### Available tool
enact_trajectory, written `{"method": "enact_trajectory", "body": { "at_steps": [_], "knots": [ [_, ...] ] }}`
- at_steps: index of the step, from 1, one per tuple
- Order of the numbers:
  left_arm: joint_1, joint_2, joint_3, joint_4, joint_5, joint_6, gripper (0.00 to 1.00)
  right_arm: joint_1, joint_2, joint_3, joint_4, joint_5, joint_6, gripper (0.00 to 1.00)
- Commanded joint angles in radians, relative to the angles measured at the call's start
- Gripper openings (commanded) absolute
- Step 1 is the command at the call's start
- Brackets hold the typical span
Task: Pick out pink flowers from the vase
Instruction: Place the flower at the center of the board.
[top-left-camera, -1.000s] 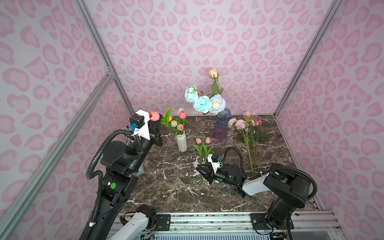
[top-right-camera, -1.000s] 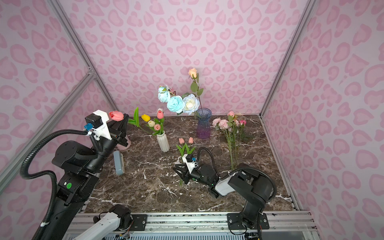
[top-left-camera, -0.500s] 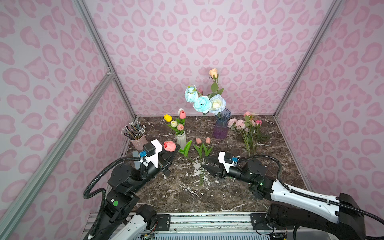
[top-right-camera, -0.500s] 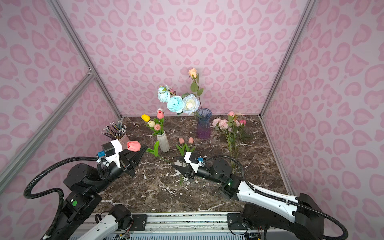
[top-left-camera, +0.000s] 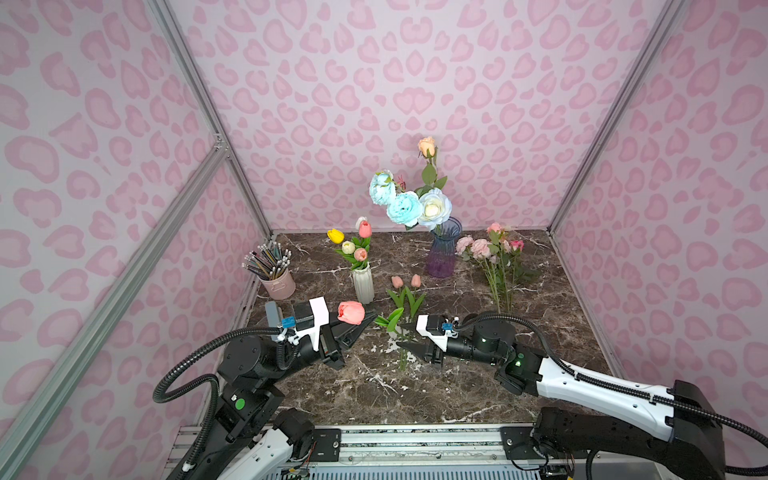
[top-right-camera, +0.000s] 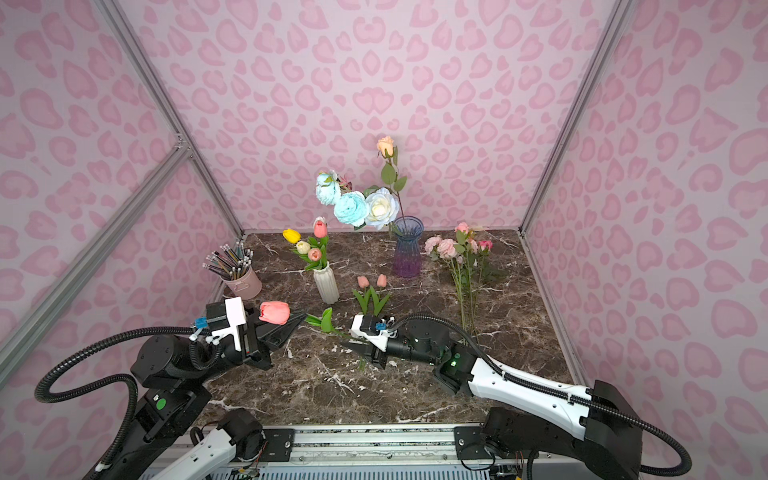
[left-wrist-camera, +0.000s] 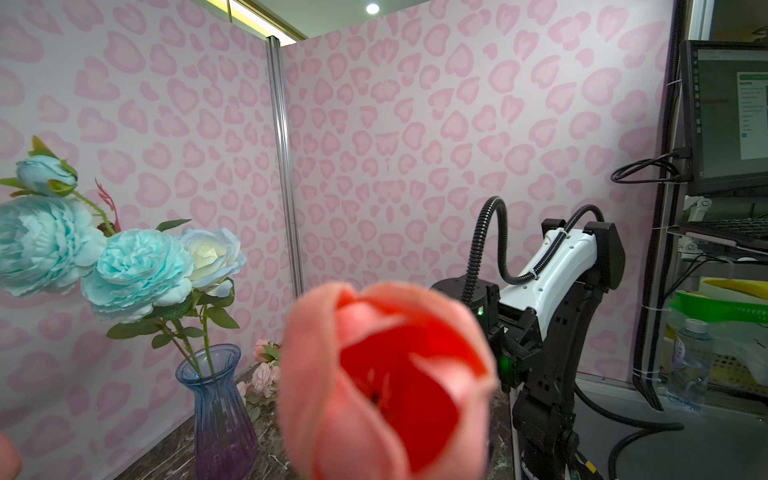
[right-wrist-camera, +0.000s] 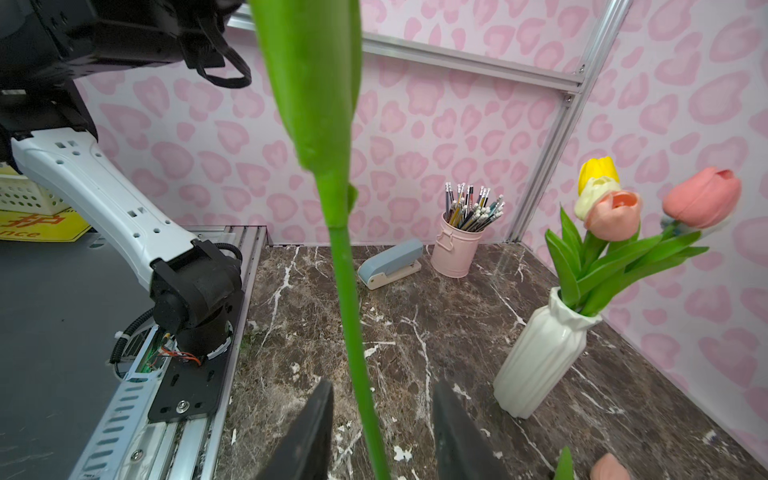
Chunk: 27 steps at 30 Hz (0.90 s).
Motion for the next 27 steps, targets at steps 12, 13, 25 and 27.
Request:
{"method": "enact_trajectory", "body": {
  "at_steps": [12, 13, 25, 27],
  "knots": [
    [0.000, 0.017, -0.021, -0.075, -0.099, 0.023, 0.56, 0.001, -0.052, -0.099, 0.142, 0.073, 0.141, 0.00],
    [0.000, 0.016, -0.027, -0.090, -0.120, 0.027, 0.61, 0.001, -0.068, -0.121, 0.163, 0.096, 0.174, 0.00],
    [0.000, -0.064, -0.171, -0.290, -0.361, 0.171, 0.66, -0.021, -0.159, -0.163, -0.221, 0.412, 0.793, 0.00],
    [-0.002, -0.066, -0.192, -0.284, -0.353, 0.208, 0.65, -0.056, -0.101, -0.143, -0.251, 0.360, 0.875, 0.00]
  ]
}}
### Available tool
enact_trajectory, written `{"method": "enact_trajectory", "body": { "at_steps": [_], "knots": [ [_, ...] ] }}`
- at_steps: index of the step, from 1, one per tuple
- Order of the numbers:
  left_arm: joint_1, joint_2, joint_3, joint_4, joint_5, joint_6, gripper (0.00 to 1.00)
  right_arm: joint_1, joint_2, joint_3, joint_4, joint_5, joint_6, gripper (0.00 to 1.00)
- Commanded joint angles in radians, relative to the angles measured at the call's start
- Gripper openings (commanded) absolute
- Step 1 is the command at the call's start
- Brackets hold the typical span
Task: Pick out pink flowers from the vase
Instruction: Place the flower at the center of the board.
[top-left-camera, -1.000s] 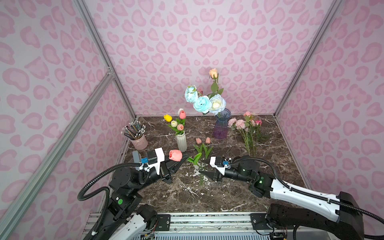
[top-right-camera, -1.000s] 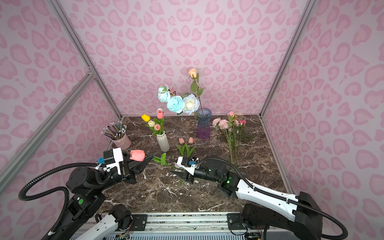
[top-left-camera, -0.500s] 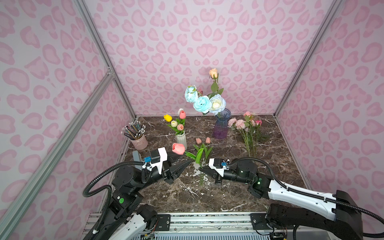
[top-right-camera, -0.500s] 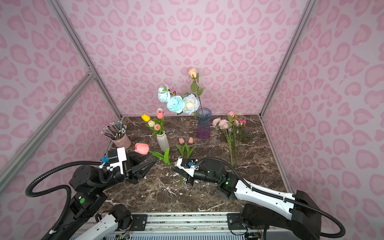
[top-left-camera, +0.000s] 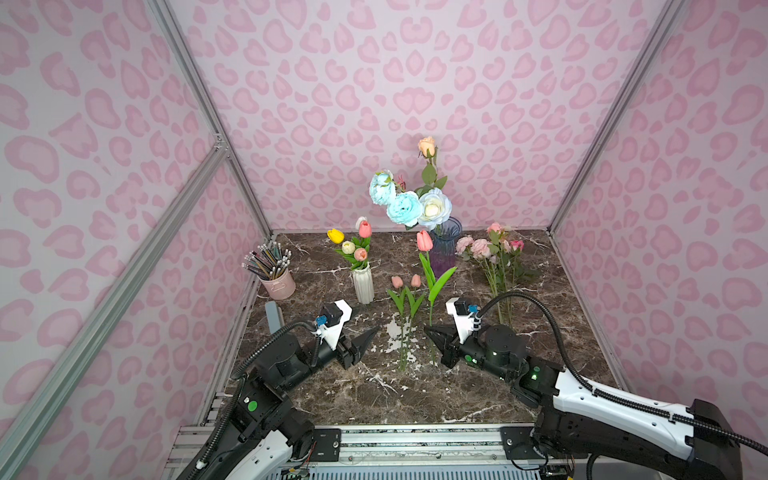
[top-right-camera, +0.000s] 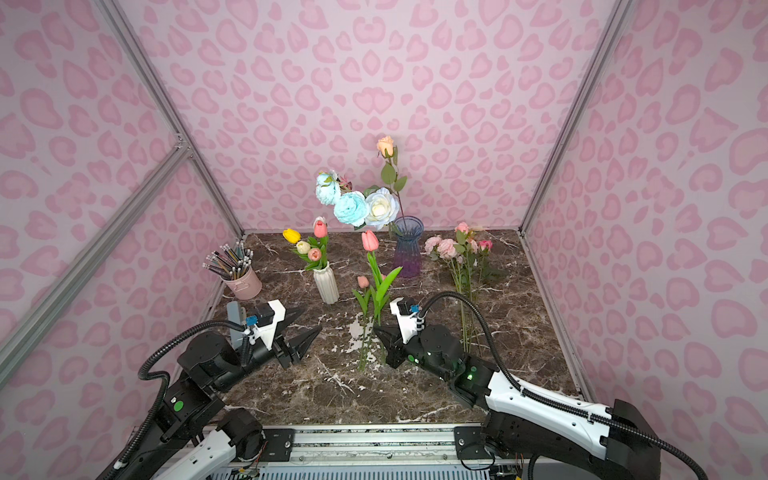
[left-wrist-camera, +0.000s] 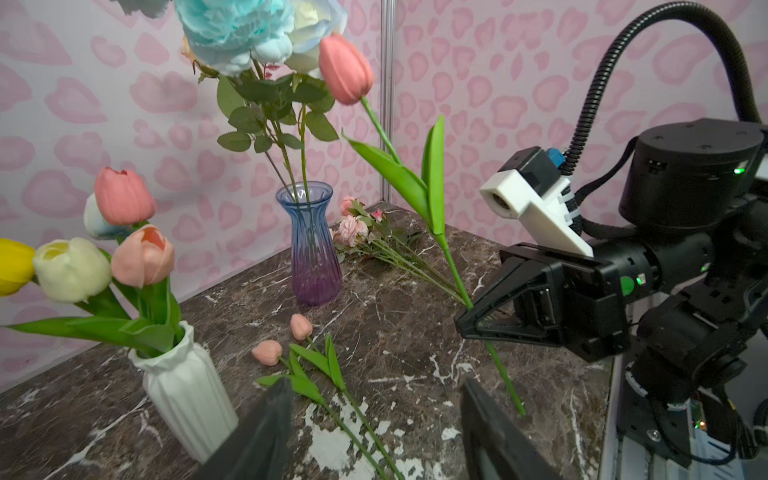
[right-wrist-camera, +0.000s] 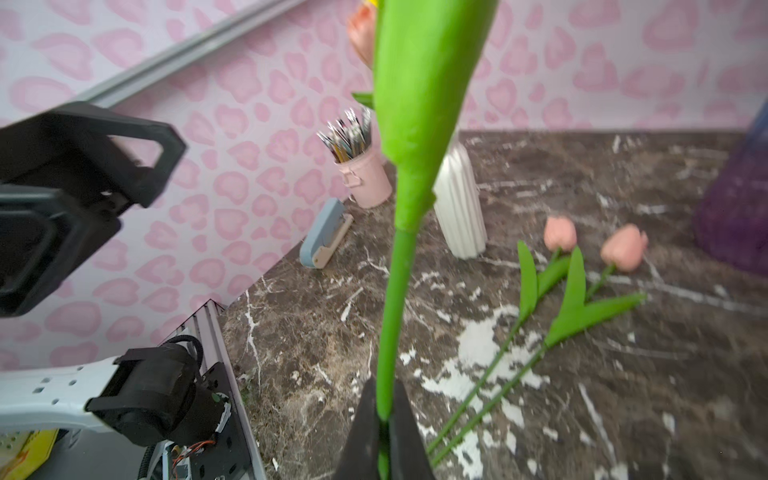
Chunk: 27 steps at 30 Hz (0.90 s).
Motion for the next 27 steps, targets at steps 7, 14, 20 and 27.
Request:
{"method": "enact_trajectory", "body": {
  "at_steps": [7, 14, 20, 27],
  "knots": [
    [-0.018, -0.031, -0.012, -0.046, -0.155, 0.105, 0.64, -0.114, 0.355, 0.145, -0.058, -0.210, 0.320, 0.00],
    [-0.041, -0.054, -0.015, -0.062, -0.187, 0.120, 0.64, -0.145, 0.687, 0.280, 0.049, -0.300, 0.420, 0.00],
    [-0.063, -0.059, -0.019, -0.059, -0.204, 0.129, 0.63, -0.146, 0.796, 0.320, 0.060, -0.279, 0.469, 0.00],
    [-0.074, -0.069, -0.024, -0.047, -0.204, 0.138, 0.63, -0.149, 0.826, 0.286, 0.083, -0.262, 0.509, 0.00]
  ]
}}
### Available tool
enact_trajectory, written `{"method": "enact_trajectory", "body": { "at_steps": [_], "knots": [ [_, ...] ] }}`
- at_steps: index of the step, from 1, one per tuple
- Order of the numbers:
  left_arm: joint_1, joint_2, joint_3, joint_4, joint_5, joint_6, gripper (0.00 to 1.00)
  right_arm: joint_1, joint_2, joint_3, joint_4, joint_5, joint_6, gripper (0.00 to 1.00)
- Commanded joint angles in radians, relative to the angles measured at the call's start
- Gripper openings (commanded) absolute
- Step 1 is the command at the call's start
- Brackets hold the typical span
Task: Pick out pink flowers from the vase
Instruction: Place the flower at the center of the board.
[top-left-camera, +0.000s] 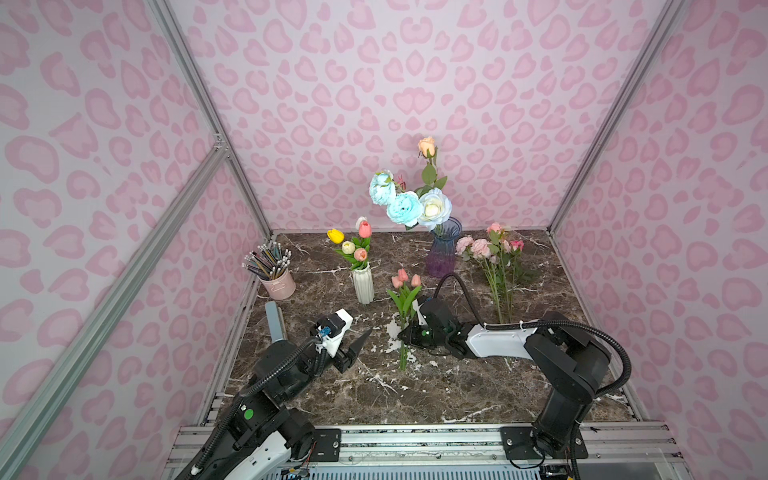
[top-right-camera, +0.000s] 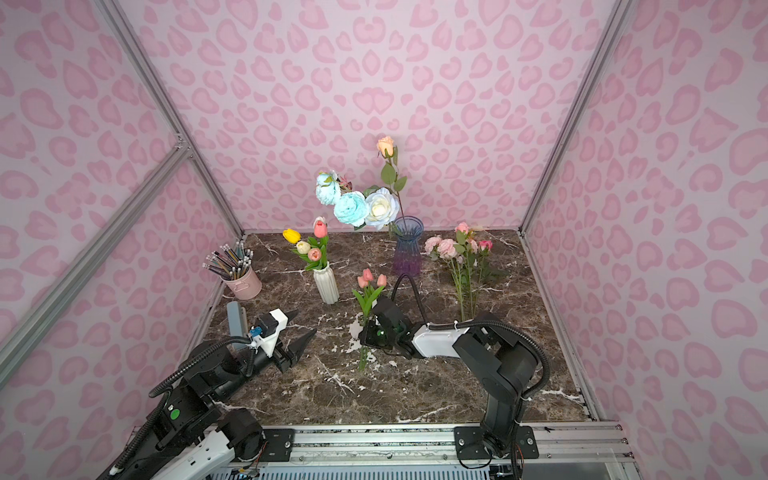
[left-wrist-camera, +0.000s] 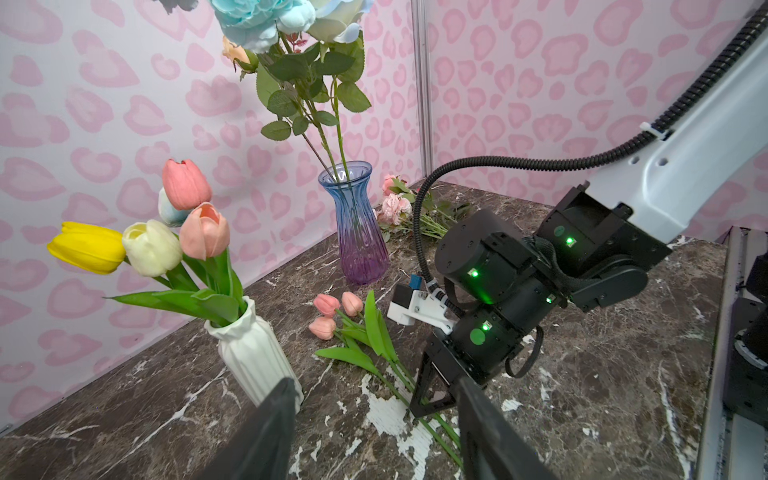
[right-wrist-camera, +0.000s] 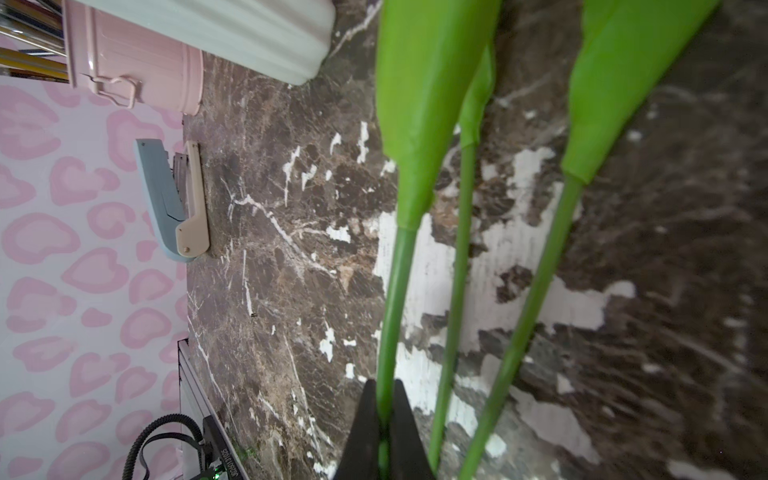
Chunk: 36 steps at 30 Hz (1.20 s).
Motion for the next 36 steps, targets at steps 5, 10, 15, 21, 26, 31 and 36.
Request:
{"method": "enact_trajectory", "body": {
  "at_steps": [5, 10, 15, 21, 26, 31, 36],
  "knots": [
    [-0.004, -0.015, -0.006, 0.016, -0.008, 0.017, 0.63, -0.007, 0.036, -0.013, 0.043, 0.000, 0.028, 0.05],
    [-0.004, -0.015, -0.008, 0.015, -0.016, 0.017, 0.63, -0.005, 0.010, -0.018, 0.014, 0.030, 0.004, 0.16],
    [-0.004, -0.009, -0.009, 0.015, -0.032, 0.018, 0.63, 0.001, -0.080, -0.038, -0.047, 0.082, -0.029, 0.34],
    [-0.004, -0.016, -0.018, 0.028, -0.074, 0.014, 0.63, 0.002, -0.192, -0.089, -0.116, 0.154, -0.069, 0.43],
    [-0.004, 0.034, -0.027, 0.082, -0.116, -0.024, 0.63, 0.038, -0.330, -0.134, -0.084, 0.262, -0.187, 0.42],
    [-0.001, 0.178, -0.005, 0.190, -0.157, -0.032, 0.57, 0.090, -0.437, -0.279, 0.256, 0.349, -0.349, 0.40],
    [0.050, 0.359, 0.028, 0.364, -0.175, 0.018, 0.51, 0.118, -0.397, -0.554, 0.961, 0.310, -0.611, 0.38]
  ]
}}
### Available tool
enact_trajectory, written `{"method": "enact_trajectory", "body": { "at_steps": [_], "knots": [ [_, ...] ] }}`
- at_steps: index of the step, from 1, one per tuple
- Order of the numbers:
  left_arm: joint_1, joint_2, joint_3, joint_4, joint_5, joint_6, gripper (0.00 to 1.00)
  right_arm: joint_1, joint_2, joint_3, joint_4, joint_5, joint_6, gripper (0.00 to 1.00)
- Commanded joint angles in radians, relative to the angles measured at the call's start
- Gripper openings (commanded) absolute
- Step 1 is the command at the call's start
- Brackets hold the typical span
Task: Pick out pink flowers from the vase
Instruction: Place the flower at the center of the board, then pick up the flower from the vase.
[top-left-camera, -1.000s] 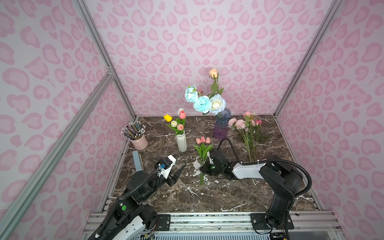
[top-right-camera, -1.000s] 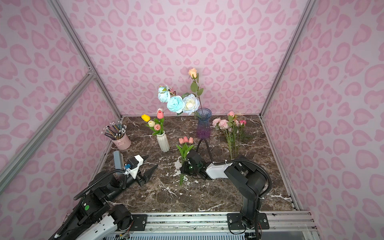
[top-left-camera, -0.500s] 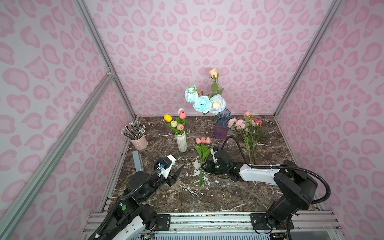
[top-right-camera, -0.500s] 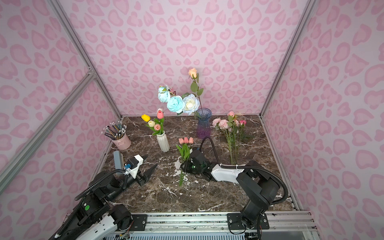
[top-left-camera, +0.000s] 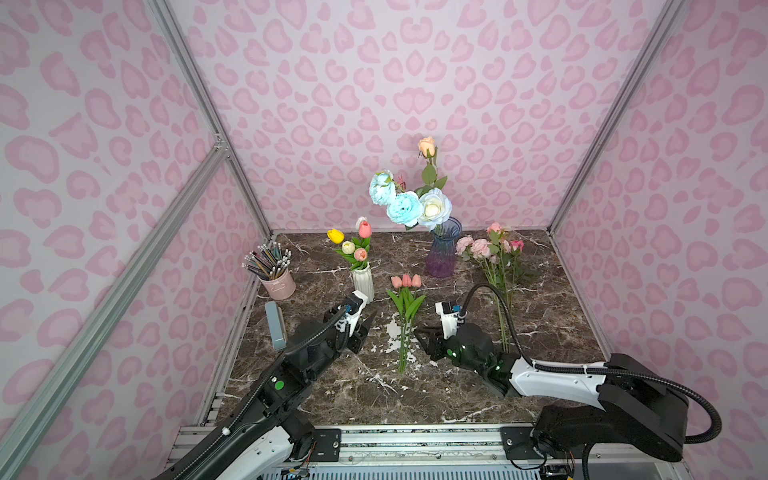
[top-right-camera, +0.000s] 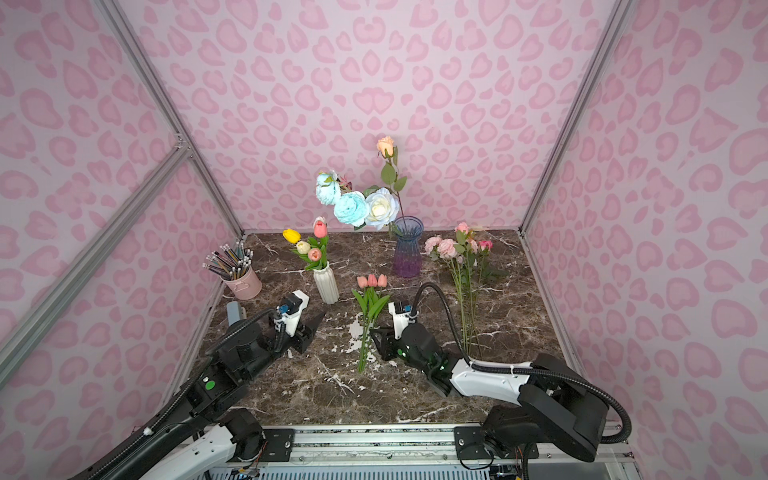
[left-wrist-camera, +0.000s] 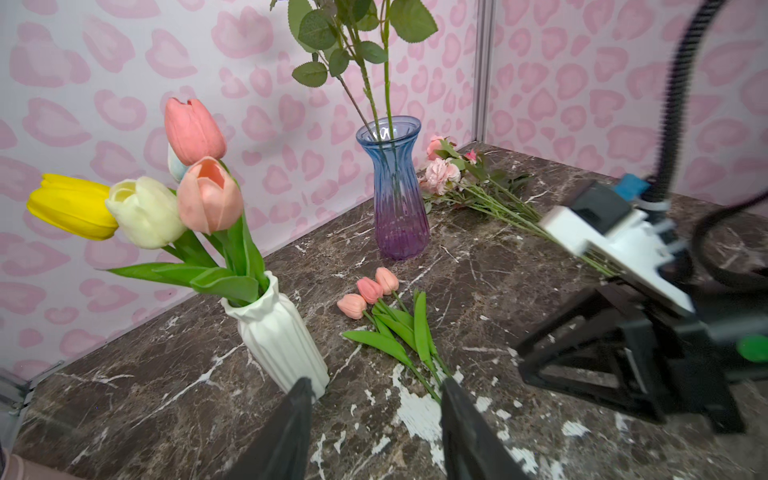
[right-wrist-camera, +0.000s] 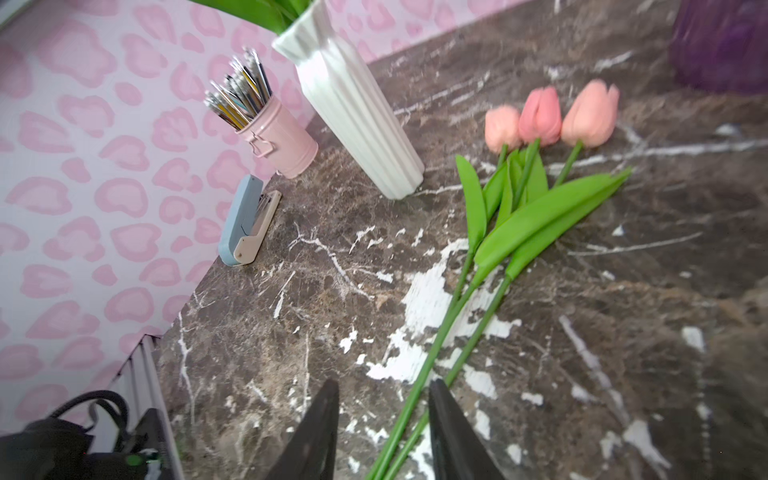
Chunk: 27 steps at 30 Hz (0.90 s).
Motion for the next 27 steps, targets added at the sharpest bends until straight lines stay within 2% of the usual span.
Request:
{"method": "enact_trajectory", "body": {
  "at_steps": [1, 5, 8, 13, 20, 27],
  "knots": [
    [0.051, 0.084, 0.024, 0.199, -0.002, 0.033, 0.50, 0.026, 0.071, -0.138, 0.630, -0.019, -0.257, 0.38],
    [0.145, 0.183, 0.036, 0.330, 0.086, 0.050, 0.50, 0.022, 0.254, -0.164, 0.905, -0.173, -0.322, 0.38],
    [0.211, 0.241, 0.043, 0.386, 0.144, 0.040, 0.50, 0.025, 0.310, -0.120, 0.892, -0.253, -0.334, 0.38],
    [0.275, 0.333, 0.049, 0.487, 0.209, 0.044, 0.48, 0.004, 0.288, -0.130, 0.871, -0.261, -0.320, 0.38],
    [0.315, 0.454, 0.113, 0.532, 0.221, 0.049, 0.47, -0.035, 0.316, -0.145, 0.941, -0.289, -0.252, 0.37],
    [0.332, 0.530, 0.153, 0.543, 0.205, 0.042, 0.40, -0.047, 0.323, -0.145, 0.943, -0.293, -0.233, 0.37]
  ]
}}
